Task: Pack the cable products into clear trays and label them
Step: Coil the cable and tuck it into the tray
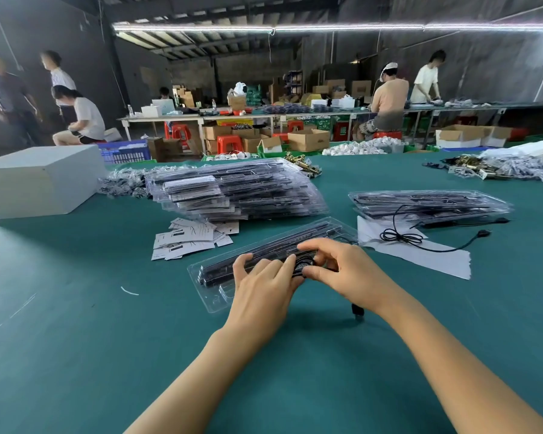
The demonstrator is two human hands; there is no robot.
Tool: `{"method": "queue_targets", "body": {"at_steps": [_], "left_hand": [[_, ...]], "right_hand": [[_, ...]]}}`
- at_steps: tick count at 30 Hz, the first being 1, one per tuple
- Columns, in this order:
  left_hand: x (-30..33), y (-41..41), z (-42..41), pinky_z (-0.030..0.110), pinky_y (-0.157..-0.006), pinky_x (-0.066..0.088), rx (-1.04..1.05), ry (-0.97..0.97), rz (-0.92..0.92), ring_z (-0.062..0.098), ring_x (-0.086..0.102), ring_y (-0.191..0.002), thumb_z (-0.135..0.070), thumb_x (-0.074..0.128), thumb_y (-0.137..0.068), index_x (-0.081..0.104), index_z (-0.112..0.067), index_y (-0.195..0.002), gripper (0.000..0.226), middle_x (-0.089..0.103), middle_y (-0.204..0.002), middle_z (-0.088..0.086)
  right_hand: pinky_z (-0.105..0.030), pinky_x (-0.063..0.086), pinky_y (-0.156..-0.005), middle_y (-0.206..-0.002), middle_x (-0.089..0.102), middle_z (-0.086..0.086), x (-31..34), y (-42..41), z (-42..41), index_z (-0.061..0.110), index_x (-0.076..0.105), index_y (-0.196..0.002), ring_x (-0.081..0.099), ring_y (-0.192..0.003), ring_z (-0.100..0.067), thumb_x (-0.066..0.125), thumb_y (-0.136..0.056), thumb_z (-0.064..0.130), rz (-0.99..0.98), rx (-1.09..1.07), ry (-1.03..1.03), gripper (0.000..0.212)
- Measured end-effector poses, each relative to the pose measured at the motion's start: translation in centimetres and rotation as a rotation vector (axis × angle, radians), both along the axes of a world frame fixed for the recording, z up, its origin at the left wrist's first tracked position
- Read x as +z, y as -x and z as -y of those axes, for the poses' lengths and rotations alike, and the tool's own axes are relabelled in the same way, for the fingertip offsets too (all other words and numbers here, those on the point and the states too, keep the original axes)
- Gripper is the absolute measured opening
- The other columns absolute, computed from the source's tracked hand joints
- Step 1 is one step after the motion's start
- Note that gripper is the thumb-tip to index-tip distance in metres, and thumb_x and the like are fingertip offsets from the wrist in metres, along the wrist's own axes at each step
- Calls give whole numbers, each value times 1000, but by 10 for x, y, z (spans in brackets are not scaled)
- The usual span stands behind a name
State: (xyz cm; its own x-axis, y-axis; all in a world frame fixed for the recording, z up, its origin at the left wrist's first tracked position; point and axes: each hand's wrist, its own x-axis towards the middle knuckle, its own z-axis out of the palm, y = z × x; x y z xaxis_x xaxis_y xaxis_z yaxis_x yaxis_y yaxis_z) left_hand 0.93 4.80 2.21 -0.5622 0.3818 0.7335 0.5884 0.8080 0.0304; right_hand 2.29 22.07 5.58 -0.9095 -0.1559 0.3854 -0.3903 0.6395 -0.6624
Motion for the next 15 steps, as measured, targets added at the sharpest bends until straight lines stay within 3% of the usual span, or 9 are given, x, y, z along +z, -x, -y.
{"method": "queue_targets", "body": {"at_steps": [4,8,10,12,15], "left_hand": [[6,0,1,37,-83,26,-17,-97,183,24,59,-71,-26,50,-91,68,-15,-90,21,59,-74,-1],[10,-1,5,30,-79,14,-4,-89,237,22,59,-77,-23,54,-93,71,-20,-90,18,63,-82,-5],[12,0,5,30,-79,14,19,-72,302,17,56,-84,-27,52,-96,70,-23,-89,20,62,-84,-8],[17,1,3,30,-77,16,26,-124,382,14,52,-90,-30,51,-96,71,-24,-88,22,62,-83,-8],[25,4,5,31,-82,32,-106,-399,631,15,54,-89,-25,58,-93,74,-24,-92,16,66,-81,-8]], "right_hand": [[-8,38,-60,-72,64,10,0,0,-4,26,65,-91,52,-60,4,73,-83,26,8,-47,-34,12],[-15,44,-65,-75,65,9,4,-1,-12,19,70,-82,58,-70,-2,71,-84,22,-54,-86,-110,4],[-17,45,-69,-78,64,8,4,-1,-11,17,70,-82,58,-74,-4,71,-85,19,-115,-88,-117,4],[-14,41,-63,-70,63,11,3,-1,-8,17,69,-80,55,-67,-3,71,-85,20,-141,-101,-69,6],[-13,31,-49,-50,50,14,1,1,-8,21,64,-73,39,-48,-4,70,-86,27,-84,-122,80,15]]}}
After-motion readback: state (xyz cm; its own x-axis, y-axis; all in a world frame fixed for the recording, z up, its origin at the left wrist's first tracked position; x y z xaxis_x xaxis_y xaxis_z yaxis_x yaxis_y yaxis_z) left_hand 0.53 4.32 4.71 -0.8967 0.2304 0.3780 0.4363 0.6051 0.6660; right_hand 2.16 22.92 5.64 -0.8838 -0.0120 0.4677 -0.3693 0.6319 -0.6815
